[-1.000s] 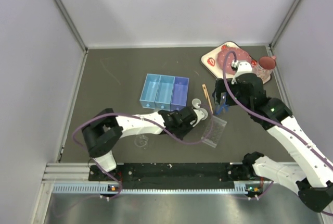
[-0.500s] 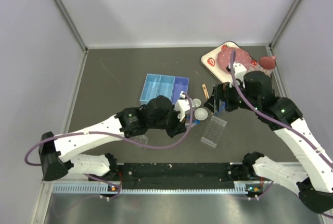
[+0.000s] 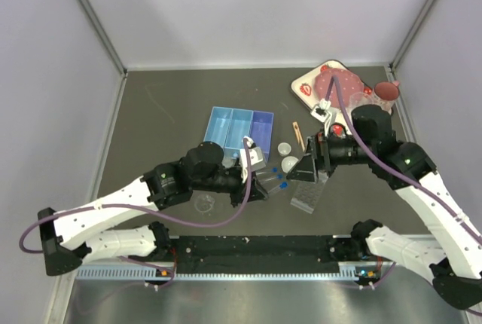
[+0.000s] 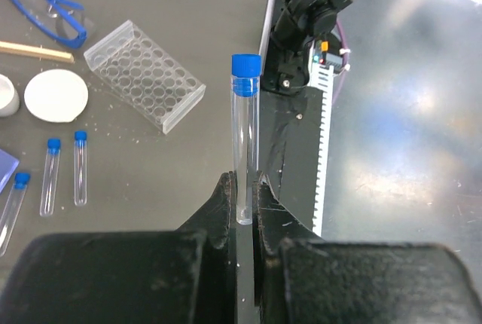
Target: Organize the chemistry lab equipment
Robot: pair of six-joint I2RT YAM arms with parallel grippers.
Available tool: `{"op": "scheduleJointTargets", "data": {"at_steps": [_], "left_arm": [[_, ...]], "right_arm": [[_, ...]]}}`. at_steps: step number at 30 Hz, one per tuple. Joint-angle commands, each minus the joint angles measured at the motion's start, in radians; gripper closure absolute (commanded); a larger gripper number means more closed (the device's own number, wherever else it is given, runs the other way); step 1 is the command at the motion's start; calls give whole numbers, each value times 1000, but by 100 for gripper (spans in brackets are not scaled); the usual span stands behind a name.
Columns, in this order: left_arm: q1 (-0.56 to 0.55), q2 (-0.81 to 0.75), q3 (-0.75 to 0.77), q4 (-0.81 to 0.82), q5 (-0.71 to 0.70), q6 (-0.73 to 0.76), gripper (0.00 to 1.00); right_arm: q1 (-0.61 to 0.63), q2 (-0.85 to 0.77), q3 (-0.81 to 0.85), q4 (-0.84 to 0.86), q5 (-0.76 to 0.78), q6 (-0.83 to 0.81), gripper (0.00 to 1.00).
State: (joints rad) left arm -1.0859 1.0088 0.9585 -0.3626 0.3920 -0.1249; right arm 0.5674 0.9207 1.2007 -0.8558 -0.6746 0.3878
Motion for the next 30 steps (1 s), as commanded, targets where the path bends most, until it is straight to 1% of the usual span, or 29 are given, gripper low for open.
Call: {"op": "scheduleJointTargets", "data": {"at_steps": [1, 3, 8, 12, 17, 22, 23, 24, 30], "left_arm": [[24, -38, -10, 99, 88, -4, 100], [34, -35, -10, 111, 106, -9, 100], [40, -27, -4, 132, 122, -10, 100], [41, -7, -6, 143, 133, -15, 100], [43, -6, -9, 151, 139, -19, 100], [46, -24, -18, 151, 133, -22, 100], [47, -27, -23, 152, 130, -24, 100], [50, -32, -24, 155, 133, -25, 100], [61, -42, -40, 160, 133, -28, 100]], "right_arm": [[8, -52, -55, 55, -151, 62, 15], [8, -66, -67, 81, -170, 85, 17], [18, -85, -116, 104, -171, 114, 18], [72, -77, -132, 153, -137, 137, 22], [100, -40, -112, 170, -94, 131, 26], [106, -19, -81, 175, -75, 123, 37], [107, -16, -78, 175, -68, 122, 40], [109, -13, -73, 175, -65, 120, 45], [112, -9, -67, 175, -60, 125, 53]]}}
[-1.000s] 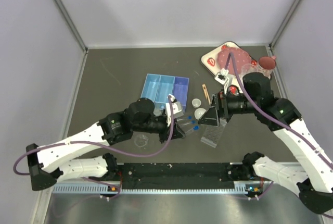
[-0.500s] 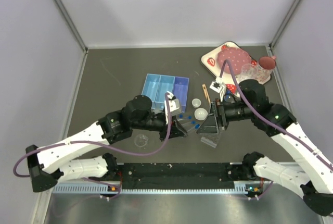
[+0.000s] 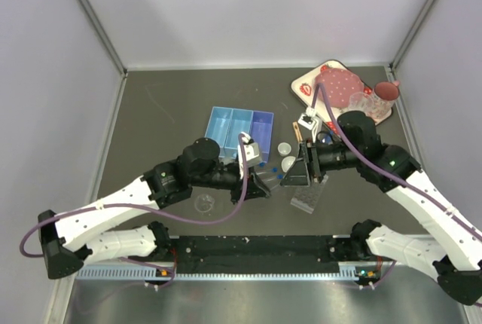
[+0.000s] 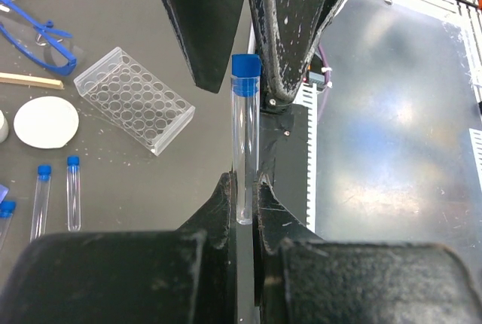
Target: Organize the chemistry lab equipment
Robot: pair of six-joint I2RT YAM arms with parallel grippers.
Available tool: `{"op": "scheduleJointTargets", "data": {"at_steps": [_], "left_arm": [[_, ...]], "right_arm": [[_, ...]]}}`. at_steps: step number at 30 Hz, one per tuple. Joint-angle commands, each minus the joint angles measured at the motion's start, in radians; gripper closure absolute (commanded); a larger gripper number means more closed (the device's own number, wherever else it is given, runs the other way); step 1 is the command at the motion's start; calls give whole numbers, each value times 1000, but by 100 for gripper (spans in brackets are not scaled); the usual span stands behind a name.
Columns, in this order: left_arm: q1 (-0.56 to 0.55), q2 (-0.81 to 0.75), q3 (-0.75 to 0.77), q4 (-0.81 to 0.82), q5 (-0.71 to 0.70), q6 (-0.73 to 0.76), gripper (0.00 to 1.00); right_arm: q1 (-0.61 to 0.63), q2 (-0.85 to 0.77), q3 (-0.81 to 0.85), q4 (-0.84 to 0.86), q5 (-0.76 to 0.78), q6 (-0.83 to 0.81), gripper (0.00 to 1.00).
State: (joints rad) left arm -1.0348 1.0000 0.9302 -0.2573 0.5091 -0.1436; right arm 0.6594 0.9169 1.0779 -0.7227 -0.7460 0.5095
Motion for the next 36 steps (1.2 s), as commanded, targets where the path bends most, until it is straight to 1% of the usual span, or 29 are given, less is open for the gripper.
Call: {"op": "scheduleJointTargets", "data": {"at_steps": [1, 7, 19, 26, 31, 36], "left_arm": [[12, -35, -13, 56, 16, -10, 100], [38, -38, -21, 64, 22, -11, 100], [59, -34, -37, 99, 72, -34, 100], [59, -41, -45, 107, 72, -37, 100], [59, -47, -48, 102, 59, -34, 100], [64, -54, -48, 99, 51, -33, 100]], "right_arm": [[22, -6, 57, 42, 13, 1, 53], [29, -4, 62, 43, 11, 11, 57], [39, 13, 65, 49, 36, 3, 58], [40, 34, 88, 57, 37, -2, 59], [49, 43, 93, 62, 34, 3, 65], [68, 46, 86, 65, 36, 4, 67]]}}
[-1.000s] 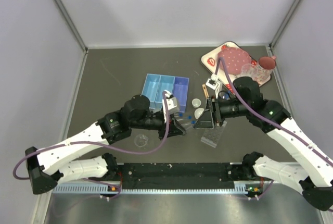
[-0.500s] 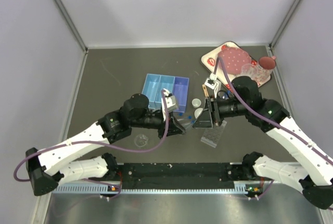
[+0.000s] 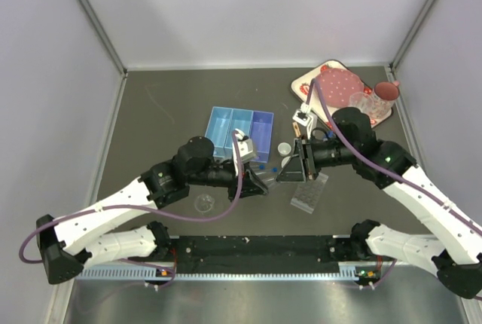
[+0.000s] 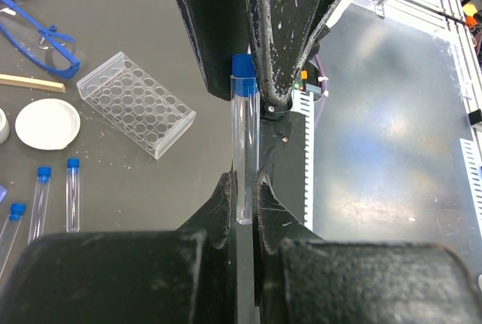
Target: Organize the chemistry lab equipment
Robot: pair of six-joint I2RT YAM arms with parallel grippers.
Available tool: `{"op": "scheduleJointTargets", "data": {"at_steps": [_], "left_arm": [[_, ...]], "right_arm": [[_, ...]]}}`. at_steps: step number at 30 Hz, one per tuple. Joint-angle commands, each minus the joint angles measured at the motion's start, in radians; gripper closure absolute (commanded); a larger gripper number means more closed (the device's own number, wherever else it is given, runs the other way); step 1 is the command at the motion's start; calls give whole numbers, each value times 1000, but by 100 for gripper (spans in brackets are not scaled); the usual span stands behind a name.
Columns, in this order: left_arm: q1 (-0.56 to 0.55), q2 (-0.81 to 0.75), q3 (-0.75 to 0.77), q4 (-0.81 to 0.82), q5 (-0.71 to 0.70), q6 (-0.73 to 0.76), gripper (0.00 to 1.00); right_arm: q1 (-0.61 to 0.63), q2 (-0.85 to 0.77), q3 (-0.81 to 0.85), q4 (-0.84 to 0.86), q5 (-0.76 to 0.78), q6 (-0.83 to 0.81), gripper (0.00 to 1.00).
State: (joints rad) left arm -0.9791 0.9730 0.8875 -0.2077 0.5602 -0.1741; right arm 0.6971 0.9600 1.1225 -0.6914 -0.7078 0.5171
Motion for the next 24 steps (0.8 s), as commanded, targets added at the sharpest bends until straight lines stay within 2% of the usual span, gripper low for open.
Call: {"op": "scheduleJointTargets", "data": {"at_steps": [1, 12, 14, 15, 17, 20, 21, 22, 23, 24], "left_arm": [[11, -28, -5, 51, 0, -2, 100], [17, -30, 1, 48, 7, -2, 100], [19, -27, 1, 50, 4, -2, 100], [17, -25, -1, 50, 3, -2, 100], [19, -23, -1, 51, 1, -5, 100], [19, -25, 1, 51, -8, -7, 95], [19, -23, 5, 53, -8, -7, 89], [19, -23, 10, 57, -9, -10, 74], [19, -20, 16, 57, -11, -11, 33], [19, -19, 36, 57, -13, -13, 10]], "right_arm": [[30, 5, 36, 33, -4, -2, 67], [38, -4, 25, 35, 4, -2, 68], [41, -3, 23, 35, 5, -2, 78], [41, -3, 23, 35, 5, -3, 88], [42, -1, 23, 35, 16, 0, 100], [47, -1, 25, 35, 33, 0, 100], [48, -3, 25, 36, 48, 0, 100], [50, -1, 29, 35, 57, -3, 100], [50, 0, 33, 33, 68, -5, 100], [50, -1, 37, 33, 95, -9, 100]]}}
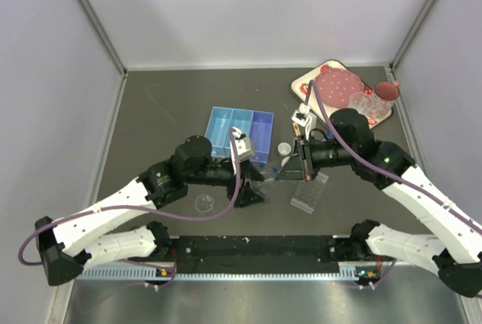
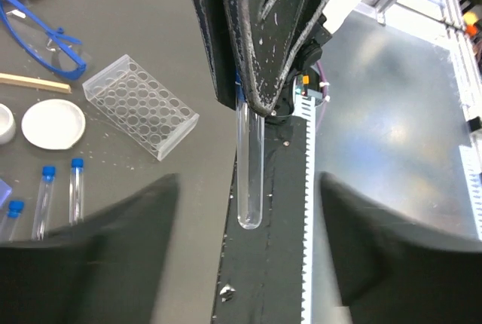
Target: Organize the chemistry lab equipment
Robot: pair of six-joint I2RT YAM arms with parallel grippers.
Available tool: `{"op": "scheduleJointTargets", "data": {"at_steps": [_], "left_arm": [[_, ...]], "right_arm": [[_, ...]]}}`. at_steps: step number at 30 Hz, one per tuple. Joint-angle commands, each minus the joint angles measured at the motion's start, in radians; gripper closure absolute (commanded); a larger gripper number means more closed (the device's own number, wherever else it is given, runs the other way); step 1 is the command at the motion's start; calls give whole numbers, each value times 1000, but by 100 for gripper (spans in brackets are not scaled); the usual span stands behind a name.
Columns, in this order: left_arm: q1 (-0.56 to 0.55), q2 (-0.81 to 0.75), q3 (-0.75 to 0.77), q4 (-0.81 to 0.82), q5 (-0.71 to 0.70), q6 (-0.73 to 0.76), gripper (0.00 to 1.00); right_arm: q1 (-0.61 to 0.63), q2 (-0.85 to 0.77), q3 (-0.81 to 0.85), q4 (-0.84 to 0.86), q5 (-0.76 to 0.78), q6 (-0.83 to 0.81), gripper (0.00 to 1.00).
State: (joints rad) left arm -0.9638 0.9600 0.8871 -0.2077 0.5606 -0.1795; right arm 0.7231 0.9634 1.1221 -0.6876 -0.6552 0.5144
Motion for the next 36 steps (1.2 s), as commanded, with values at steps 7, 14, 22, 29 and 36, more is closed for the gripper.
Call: {"op": "scheduleJointTargets", "data": {"at_steps": [7, 14, 22, 29, 36], "left_arm": [[4, -16, 139, -50, -48, -9, 1], [2, -44, 203, -249, -316, -9, 1], [2, -70, 151, -363, -594, -44, 1], [2, -98, 107, -348, -610, -43, 1], [2, -96, 98, -328, -579, -43, 1]], "right_arm": [[22, 27, 94, -79, 313, -111, 100], [24, 135, 140, -214, 742, -204, 100], [16, 264, 114, -293, 1098, -183, 100], [-40, 241, -2, -213, 1051, -139, 100], [-71, 216, -106, -116, 951, -109, 100]]}}
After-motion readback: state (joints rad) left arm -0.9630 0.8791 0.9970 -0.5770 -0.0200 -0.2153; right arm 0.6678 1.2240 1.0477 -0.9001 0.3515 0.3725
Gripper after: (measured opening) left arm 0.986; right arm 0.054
